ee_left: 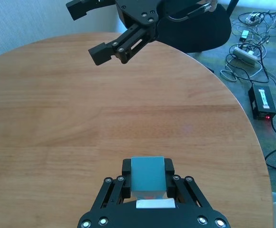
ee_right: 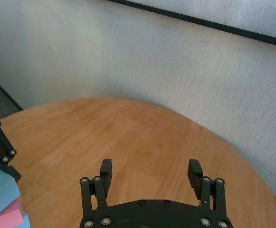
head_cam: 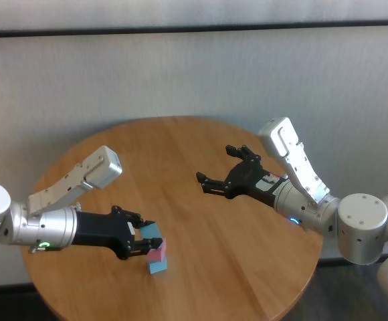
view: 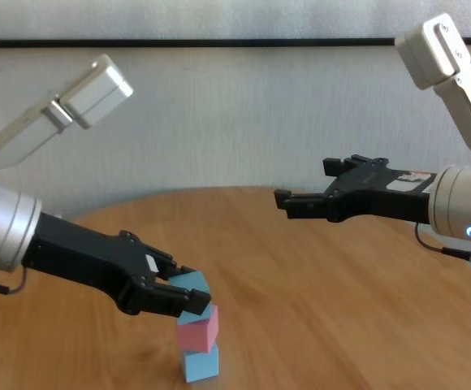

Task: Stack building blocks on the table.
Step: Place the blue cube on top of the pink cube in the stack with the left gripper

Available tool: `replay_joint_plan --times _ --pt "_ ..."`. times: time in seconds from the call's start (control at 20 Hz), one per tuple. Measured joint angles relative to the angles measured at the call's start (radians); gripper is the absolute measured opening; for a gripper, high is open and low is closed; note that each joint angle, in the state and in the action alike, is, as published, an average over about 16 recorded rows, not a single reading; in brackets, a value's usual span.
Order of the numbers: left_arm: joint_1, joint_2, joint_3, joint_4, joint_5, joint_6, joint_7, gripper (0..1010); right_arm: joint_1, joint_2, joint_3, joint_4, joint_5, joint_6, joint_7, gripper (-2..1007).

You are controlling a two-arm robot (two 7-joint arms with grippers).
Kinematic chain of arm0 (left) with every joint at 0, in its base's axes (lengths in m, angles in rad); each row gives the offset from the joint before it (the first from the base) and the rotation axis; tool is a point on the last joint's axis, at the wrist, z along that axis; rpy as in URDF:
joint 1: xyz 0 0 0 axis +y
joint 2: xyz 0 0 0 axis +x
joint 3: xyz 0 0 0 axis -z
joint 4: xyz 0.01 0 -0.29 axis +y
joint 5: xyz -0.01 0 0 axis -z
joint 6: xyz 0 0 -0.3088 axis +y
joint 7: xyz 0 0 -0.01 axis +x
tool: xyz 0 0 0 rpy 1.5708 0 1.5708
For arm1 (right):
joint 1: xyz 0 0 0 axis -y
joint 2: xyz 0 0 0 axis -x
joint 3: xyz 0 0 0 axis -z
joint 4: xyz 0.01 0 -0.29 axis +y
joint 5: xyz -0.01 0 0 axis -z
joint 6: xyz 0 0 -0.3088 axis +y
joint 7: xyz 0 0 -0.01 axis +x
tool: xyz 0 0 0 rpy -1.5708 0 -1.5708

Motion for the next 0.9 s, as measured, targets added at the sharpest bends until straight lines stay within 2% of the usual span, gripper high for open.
replay_joint_plan --times 0.9 --pt "-0.025 -0.008 0.035 0.023 -0.009 -0.024 -0.007 402 0.0 0.0 0.0 0.0 0.0 0.0 0.0 1001"
